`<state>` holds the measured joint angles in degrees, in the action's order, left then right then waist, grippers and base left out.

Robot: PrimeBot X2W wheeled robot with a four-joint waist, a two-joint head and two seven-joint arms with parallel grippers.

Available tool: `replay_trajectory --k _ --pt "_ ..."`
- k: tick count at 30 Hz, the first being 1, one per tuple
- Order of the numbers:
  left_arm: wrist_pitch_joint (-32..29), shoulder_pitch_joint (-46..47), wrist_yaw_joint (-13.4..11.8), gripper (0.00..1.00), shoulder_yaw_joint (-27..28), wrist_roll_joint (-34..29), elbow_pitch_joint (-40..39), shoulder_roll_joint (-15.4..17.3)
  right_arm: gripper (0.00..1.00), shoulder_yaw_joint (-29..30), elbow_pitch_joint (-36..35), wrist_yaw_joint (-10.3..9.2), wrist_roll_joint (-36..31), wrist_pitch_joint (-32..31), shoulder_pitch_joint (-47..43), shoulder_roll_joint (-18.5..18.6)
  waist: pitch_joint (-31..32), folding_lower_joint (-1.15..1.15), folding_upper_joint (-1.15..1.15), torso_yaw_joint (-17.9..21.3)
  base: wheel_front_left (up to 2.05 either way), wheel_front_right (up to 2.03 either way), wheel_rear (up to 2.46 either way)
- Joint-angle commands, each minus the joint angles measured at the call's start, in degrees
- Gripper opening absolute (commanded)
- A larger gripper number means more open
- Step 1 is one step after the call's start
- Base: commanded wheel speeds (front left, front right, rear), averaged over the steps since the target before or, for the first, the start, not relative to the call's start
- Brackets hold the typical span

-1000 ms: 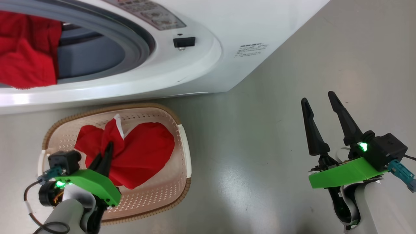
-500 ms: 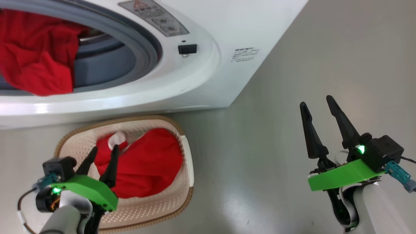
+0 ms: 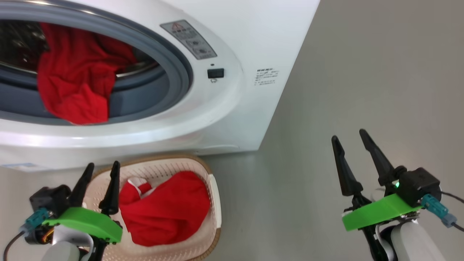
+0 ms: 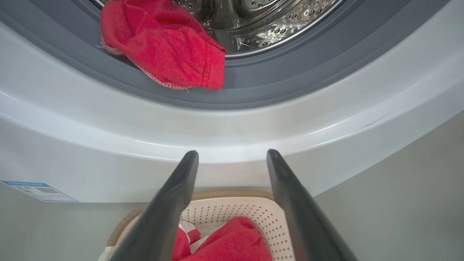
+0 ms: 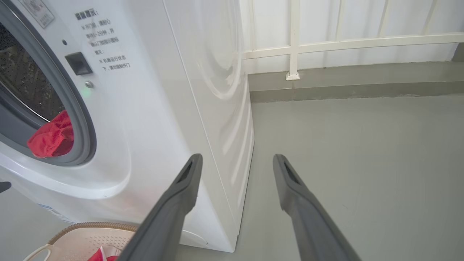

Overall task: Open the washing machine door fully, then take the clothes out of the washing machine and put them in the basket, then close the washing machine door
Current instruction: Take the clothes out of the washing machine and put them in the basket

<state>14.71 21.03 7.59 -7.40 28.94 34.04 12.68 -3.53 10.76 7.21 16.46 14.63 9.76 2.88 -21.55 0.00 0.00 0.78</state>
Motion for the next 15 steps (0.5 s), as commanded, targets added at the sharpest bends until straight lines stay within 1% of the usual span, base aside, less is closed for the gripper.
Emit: replay_trajectory --k 1,7,15 --pt "0.3 -1.2 -0.1 1.0 2.6 -0.7 -1.9 1.4 1.0 -1.5 -1.0 0.28 -0.8 0.4 -1.0 0.0 2.9 0.0 0.0 -0.6 0.0 0.0 0.0" --pt "0.3 -5.0 -0.1 1.0 6.3 -4.4 -8.7 0.0 1.0 -0.8 -0.4 0.28 -1.4 0.4 -2.7 0.0 6.6 0.0 0.0 -1.2 0.0 0.0 0.0" --pt "0.3 -10.6 -0.1 1.0 9.2 -9.2 -17.1 -1.3 1.0 0.5 -0.3 0.28 -2.0 0.4 -5.3 0.0 9.8 0.0 0.0 -2.1 0.0 0.0 0.0"
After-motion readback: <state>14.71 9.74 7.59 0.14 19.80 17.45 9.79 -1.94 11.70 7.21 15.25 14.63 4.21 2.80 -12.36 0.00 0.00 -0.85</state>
